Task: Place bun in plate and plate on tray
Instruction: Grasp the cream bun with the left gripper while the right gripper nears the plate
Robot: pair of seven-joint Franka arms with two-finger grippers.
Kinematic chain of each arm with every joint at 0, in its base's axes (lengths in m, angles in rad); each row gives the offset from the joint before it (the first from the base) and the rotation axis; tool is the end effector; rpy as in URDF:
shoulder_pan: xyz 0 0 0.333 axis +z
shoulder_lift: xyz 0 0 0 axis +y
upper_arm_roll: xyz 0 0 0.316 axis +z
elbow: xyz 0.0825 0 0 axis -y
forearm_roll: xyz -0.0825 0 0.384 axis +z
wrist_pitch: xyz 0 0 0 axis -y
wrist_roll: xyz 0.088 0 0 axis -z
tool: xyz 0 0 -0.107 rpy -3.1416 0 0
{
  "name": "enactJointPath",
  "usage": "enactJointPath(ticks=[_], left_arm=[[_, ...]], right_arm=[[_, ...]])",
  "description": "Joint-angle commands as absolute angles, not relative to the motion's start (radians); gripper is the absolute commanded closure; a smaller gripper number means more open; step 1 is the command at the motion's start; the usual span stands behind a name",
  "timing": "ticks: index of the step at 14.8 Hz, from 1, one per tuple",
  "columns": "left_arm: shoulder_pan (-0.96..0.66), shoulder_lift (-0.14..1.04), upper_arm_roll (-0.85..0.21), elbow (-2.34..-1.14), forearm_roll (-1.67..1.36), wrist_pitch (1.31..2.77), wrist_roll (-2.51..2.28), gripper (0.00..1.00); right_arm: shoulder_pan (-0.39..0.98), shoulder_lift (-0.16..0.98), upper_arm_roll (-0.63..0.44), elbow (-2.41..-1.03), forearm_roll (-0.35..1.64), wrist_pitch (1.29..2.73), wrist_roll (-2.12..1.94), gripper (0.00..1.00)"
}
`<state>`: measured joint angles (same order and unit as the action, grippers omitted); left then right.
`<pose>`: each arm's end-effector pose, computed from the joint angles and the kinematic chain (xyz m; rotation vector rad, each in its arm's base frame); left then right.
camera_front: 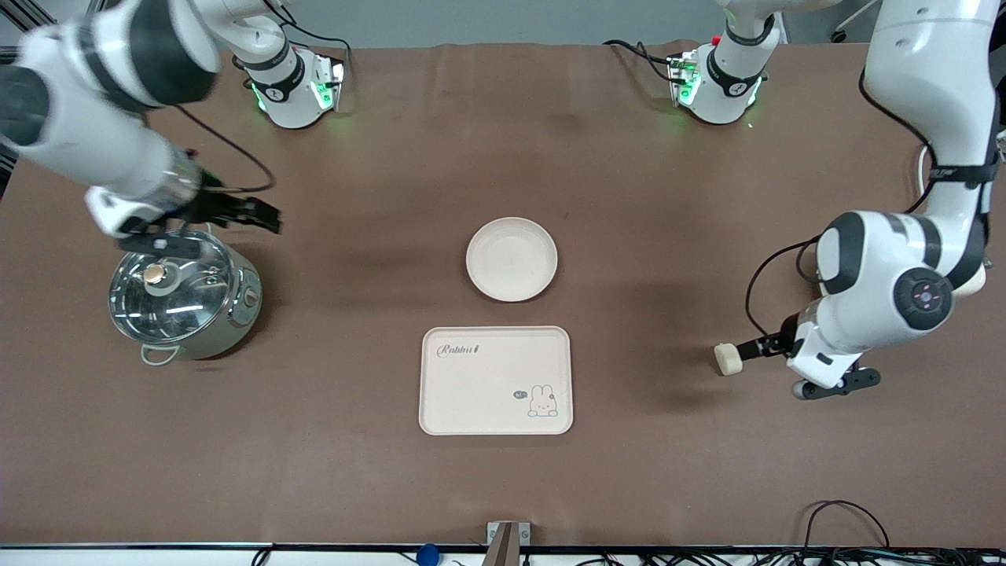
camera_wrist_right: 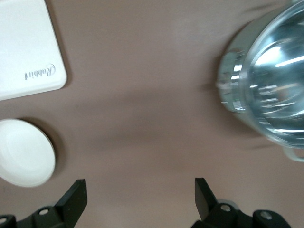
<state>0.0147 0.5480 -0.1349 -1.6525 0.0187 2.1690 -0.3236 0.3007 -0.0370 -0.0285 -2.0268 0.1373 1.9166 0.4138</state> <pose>0.6751 -0.0702 0.2934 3.0759 0.3261 -0.0588 0.5130 0.1531 0.4584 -3.0264 0.2928 0.1707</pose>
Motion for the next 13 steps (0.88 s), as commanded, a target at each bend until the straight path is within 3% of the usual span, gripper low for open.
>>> enactJointPath(ticks=[1,5,9,13], left_arm=[[-0.005,0.624,-0.133,-1.635,0.023,2.241,-0.350,0.00],[-0.006,0.687,-0.133,-1.629,0.050,2.287,-0.350,0.03],[-0.002,0.722,-0.133,-1.629,0.097,2.316,-0.350,0.11],[-0.002,0.741,-0.133,-1.629,0.097,2.332,-0.350,0.40]], right_arm=[[0.472,-0.045,-0.038,-2.199,0.167,2.168,0.608,0.00],[0.687,0.162,-0.038,-2.200,0.224,2.477,0.794,0.00],[0.782,0.325,-0.040,-2.120,0.222,2.543,0.792,0.00],[0.808,0.420,-0.043,-2.043,0.209,2.546,0.795,0.00]])
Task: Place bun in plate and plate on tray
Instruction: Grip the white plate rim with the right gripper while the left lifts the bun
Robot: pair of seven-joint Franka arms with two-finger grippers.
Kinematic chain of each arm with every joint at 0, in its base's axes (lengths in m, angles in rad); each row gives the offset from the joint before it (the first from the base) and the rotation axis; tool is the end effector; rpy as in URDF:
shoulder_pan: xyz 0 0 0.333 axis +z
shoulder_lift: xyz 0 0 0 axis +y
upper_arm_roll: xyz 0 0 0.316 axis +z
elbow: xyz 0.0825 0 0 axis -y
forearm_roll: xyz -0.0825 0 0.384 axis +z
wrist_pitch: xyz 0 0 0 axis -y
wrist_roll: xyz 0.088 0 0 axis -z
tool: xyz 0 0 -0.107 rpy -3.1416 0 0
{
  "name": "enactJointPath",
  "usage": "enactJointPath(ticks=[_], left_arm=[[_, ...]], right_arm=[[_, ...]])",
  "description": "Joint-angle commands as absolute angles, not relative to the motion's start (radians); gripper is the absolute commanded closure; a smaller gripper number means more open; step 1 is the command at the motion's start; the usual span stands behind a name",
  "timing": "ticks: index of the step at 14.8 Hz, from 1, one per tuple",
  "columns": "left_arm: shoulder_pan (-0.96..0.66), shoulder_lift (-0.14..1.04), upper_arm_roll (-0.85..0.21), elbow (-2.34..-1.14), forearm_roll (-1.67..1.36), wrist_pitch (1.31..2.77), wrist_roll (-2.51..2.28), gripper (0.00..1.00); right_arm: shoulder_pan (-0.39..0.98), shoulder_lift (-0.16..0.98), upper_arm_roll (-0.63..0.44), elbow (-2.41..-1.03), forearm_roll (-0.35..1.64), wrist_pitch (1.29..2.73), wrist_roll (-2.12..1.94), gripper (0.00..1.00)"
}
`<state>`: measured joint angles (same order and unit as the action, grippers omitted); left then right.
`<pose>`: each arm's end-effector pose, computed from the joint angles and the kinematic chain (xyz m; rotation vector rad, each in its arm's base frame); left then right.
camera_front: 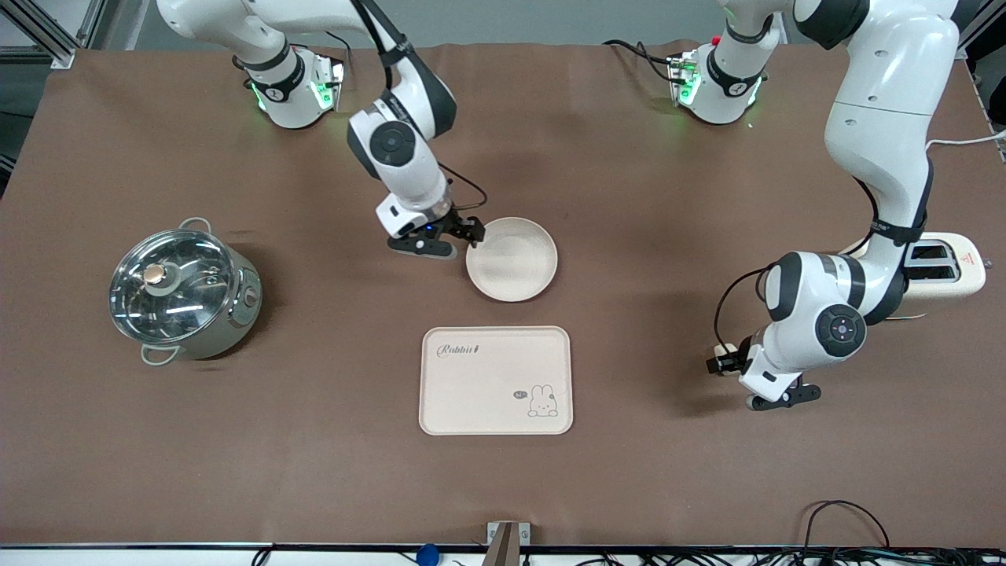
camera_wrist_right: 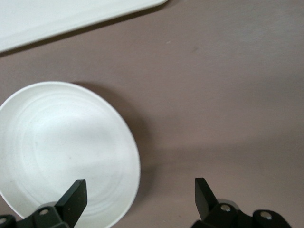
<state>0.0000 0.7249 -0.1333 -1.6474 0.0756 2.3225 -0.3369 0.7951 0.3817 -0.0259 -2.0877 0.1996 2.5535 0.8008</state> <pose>0.6764 -0.0794 0.1886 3.1037 0.2833 -0.0769 0.4288 0.4117 0.2471 -2.9917 0.2864 0.0249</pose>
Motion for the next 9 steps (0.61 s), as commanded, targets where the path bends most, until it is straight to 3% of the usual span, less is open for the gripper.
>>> enactJointPath(ticks=[1,4,9], left_arm=[[-0.003,0.741,-0.133,-1.629,0.097,2.330,-0.351,0.47],[-0.012,0.723,-0.140,-1.629,0.091,2.318,-0.353,0.63],[-0.026,0.660,-0.265,-1.628,0.094,2.214,-0.533,0.64]], right_arm=[[0.818,0.440,-0.043,-2.036,0.200,2.559,0.796,0.00],[0.836,0.471,-0.043,-2.045,0.195,2.623,0.793,0.00],[0.854,0.512,-0.048,-2.048,0.190,2.678,0.793,0.00]])
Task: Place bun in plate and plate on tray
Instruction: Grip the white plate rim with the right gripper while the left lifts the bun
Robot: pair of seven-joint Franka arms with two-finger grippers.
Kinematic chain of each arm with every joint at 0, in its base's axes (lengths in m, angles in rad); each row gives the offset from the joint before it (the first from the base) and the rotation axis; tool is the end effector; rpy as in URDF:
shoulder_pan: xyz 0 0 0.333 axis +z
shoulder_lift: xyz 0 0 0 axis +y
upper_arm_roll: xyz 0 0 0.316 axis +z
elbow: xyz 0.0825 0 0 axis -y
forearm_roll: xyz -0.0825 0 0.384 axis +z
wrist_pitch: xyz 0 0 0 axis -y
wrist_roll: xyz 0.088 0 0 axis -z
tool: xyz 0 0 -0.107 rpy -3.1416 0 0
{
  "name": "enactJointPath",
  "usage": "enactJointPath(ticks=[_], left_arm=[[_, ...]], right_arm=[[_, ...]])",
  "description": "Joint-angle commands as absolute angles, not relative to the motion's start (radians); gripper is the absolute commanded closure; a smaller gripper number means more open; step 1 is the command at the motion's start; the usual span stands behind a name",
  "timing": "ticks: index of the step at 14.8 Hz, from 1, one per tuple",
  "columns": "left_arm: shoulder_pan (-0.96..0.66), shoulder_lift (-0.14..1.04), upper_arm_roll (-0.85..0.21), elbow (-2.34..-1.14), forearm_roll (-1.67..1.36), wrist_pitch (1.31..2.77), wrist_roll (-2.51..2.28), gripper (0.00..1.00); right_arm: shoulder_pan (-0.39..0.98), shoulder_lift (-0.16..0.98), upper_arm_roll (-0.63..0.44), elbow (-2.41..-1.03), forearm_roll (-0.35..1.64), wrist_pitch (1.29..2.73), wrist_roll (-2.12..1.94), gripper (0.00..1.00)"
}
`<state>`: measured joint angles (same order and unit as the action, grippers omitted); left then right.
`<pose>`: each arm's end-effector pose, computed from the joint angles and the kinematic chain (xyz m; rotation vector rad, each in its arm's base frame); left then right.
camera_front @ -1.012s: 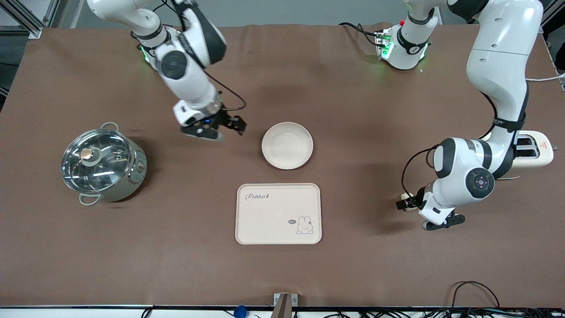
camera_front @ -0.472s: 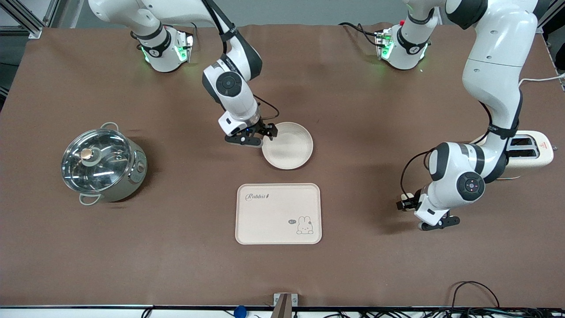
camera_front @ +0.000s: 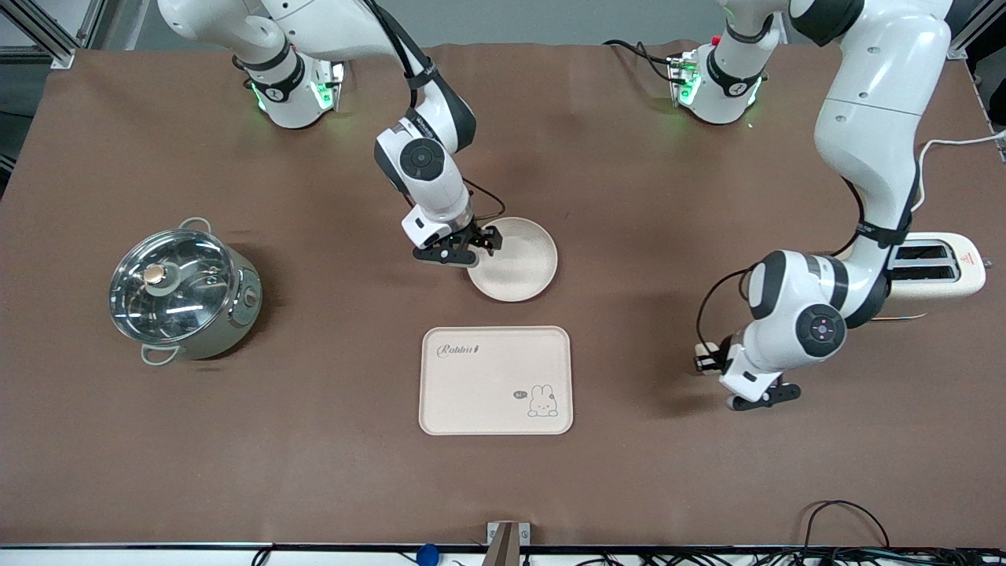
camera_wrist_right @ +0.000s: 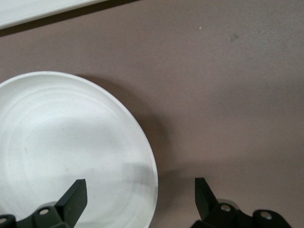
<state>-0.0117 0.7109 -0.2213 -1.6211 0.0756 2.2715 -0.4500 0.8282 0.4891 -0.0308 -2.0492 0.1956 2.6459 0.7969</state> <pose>0.6726 -0.1388 0.2108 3.0529 0.3309 -0.1066 0.4266 0.4301 0.2068 -2.9927 0.2433 -0.0193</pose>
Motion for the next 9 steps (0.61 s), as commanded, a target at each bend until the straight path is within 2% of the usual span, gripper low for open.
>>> enactJointPath(ticks=[1,5,9], left_arm=[[-0.029,0.644,-0.290,-1.628,0.094,2.195,-0.572,0.64],[-0.089,0.617,-0.367,-1.628,0.097,2.154,-0.779,0.64],[-0.222,0.627,-0.373,-1.618,0.089,2.154,-1.001,0.64]], right_arm=[[0.856,0.514,-0.048,-2.048,0.190,2.680,0.793,0.00],[0.856,0.515,-0.048,-2.052,0.190,2.683,0.793,0.00],[0.856,0.515,-0.048,-2.054,0.190,2.683,0.793,0.00]])
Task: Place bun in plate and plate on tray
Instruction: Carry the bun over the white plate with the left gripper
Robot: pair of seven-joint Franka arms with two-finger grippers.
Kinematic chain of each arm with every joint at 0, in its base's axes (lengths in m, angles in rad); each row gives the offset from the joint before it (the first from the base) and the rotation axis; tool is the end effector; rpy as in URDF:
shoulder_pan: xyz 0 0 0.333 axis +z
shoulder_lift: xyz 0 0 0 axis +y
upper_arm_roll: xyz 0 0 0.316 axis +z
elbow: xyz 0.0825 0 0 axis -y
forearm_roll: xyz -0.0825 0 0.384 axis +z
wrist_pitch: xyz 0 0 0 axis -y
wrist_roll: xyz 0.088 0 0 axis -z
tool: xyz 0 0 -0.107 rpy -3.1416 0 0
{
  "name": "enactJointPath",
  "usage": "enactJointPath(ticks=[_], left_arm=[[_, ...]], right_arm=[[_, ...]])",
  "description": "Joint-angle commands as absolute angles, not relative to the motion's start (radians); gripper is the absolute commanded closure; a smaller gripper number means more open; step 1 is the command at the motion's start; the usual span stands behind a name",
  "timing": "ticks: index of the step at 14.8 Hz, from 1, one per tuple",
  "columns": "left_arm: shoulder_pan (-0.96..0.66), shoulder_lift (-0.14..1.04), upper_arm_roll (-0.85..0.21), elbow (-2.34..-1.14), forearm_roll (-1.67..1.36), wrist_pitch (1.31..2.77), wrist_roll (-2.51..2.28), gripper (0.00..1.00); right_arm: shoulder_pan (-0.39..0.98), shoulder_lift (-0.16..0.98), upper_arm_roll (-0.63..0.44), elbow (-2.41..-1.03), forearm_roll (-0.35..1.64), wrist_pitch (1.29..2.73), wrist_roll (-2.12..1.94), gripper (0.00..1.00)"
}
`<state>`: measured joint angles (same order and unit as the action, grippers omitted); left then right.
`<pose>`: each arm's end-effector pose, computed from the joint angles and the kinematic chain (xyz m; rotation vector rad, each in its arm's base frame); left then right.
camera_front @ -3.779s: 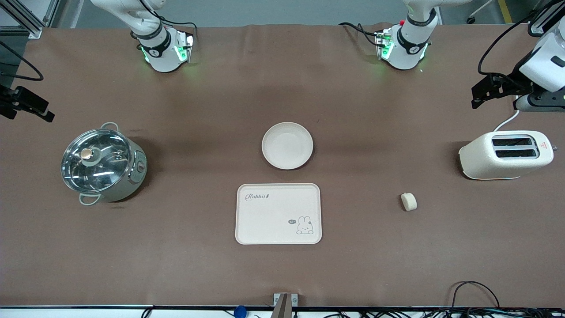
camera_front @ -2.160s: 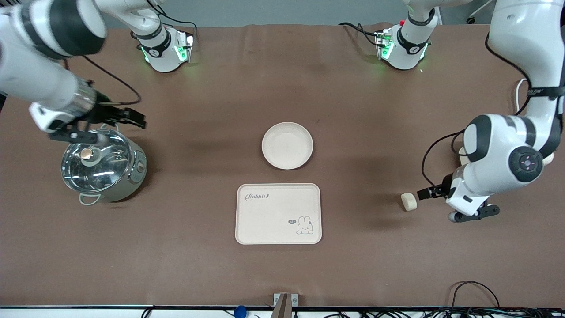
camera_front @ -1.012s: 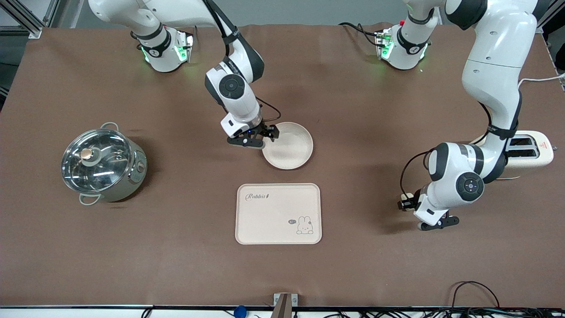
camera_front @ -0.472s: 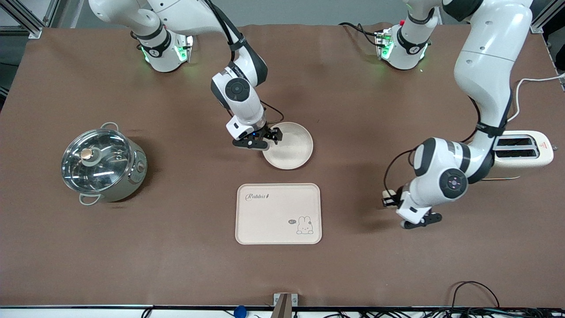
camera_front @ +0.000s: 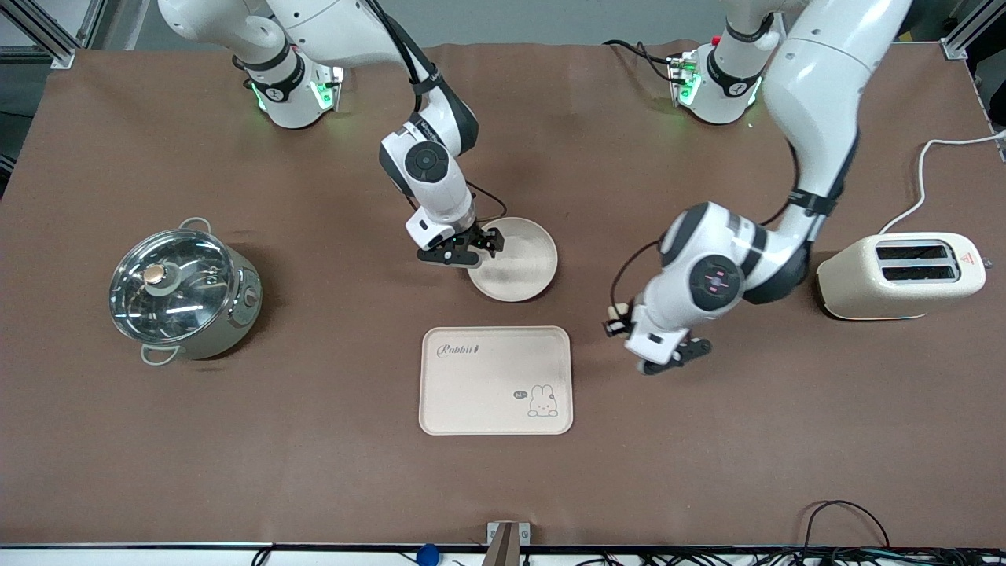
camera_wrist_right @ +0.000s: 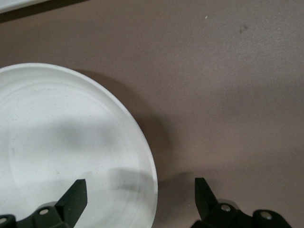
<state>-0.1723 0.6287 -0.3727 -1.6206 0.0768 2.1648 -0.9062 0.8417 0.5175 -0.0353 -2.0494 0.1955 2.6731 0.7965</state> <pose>0.6029 -0.3241 0.2729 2.9922 0.5718 -0.2033 0.4223 0.4325 0.1922 -2.9997 0.2320 -0.0256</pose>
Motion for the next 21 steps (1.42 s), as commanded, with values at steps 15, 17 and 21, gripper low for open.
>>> enactJointPath(ticks=[15,17,21], left_arm=[[-0.437,0.745,-0.373,-1.609,0.015,2.186,-1.273,0.66],[-0.446,0.759,-0.373,-1.609,0.015,2.209,-1.273,0.61],[-0.443,0.756,-0.373,-1.608,0.017,2.209,-1.266,0.00]], right_arm=[[0.856,0.515,-0.048,-2.054,0.190,2.684,0.793,0.00],[0.856,0.515,-0.048,-2.054,0.190,2.684,0.793,0.06],[0.862,0.515,-0.049,-2.057,0.190,2.684,0.796,1.00]])
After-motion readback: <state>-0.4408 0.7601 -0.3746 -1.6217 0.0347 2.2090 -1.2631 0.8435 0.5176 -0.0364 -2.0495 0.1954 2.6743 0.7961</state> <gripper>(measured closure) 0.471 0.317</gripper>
